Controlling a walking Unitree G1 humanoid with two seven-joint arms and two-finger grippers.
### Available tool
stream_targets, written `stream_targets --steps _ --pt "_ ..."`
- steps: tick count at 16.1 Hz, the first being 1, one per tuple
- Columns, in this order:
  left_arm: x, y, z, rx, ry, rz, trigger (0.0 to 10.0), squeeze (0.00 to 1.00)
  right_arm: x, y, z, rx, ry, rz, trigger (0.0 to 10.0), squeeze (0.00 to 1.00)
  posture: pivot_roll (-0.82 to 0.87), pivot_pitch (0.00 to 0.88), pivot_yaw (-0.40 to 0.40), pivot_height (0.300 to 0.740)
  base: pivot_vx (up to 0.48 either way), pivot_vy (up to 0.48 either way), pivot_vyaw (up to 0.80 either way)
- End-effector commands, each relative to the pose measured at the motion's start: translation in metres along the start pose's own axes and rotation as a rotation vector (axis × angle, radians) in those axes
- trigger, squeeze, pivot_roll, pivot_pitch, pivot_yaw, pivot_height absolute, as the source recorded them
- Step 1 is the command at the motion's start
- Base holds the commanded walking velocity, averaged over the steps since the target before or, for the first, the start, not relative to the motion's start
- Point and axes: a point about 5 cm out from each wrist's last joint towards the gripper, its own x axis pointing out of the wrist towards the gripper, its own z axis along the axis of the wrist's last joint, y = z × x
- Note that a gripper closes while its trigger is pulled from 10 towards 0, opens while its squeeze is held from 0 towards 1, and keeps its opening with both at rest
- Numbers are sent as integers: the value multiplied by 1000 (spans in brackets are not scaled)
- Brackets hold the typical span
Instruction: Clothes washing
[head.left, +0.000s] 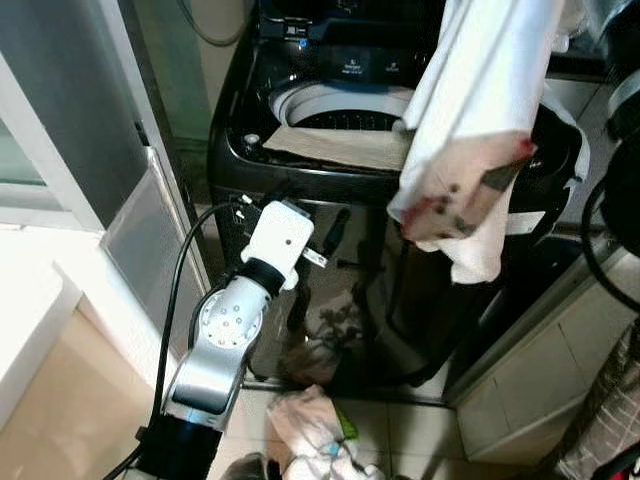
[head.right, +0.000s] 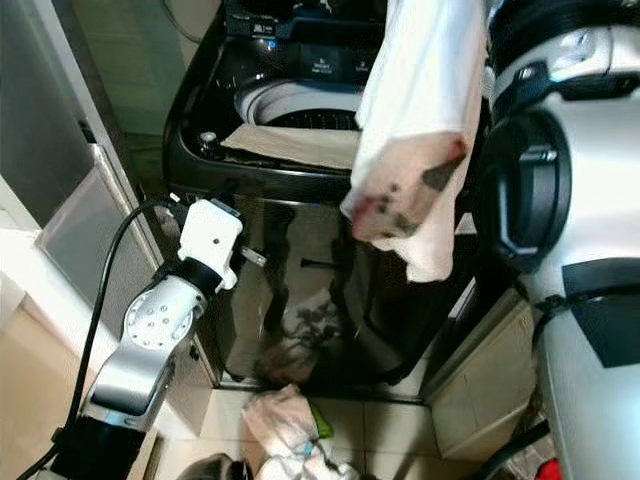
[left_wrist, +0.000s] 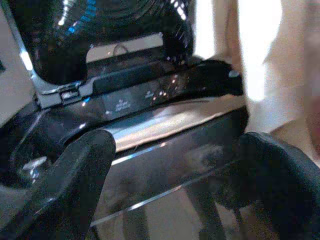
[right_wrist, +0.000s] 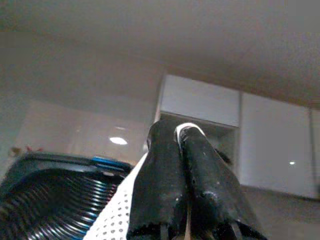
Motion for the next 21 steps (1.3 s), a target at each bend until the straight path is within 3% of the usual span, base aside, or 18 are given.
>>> stream_targets --steps 1,3,6,8,9,10,11,13,16,21 --pt "2 -1 7 21 -33 -14 10000 0 -1 2 -3 -28 21 -3 10000 0 32 0 -31 732 360 319 0" --pt "0 -1 8 20 -44 -13 10000 0 1 -1 2 -22 -7 -46 10000 0 37 0 -33 732 369 306 0" --pt "-2 -2 9 18 -54 -30 10000 0 11 -8 35 -99 -115 -107 10000 0 54 0 -40 732 385 286 0" --pt "-4 -9 13 130 -82 -118 10000 0 13 -12 45 -227 -165 -157 10000 0 59 0 -49 732 469 0 0" --pt "-4 -11 18 222 -103 -159 10000 0 13 -24 49 -332 -208 -264 10000 0 62 0 -53 732 428 0 0" --pt "-2 -9 23 267 -129 -149 10000 0 12 -29 51 -361 -231 -308 10000 0 62 0 -53 732 379 -289 0" --pt "3 0 45 347 -216 -96 10000 0 12 -42 60 -406 -297 -414 10000 0 63 0 -57 732 375 -296 0" --pt "10 7 77 421 -344 -40 10000 0 12 -48 65 -428 -323 -432 10000 0 66 0 -61 732 0 0 0" --pt "23 14 123 393 -519 6 10000 0 9 -56 53 -484 -297 -458 10000 0 67 0 -57 732 0 0 0" --pt "26 5 131 330 -550 -62 10000 0 6 -60 43 -526 -283 -485 10000 0 57 0 -44 732 0 0 0"
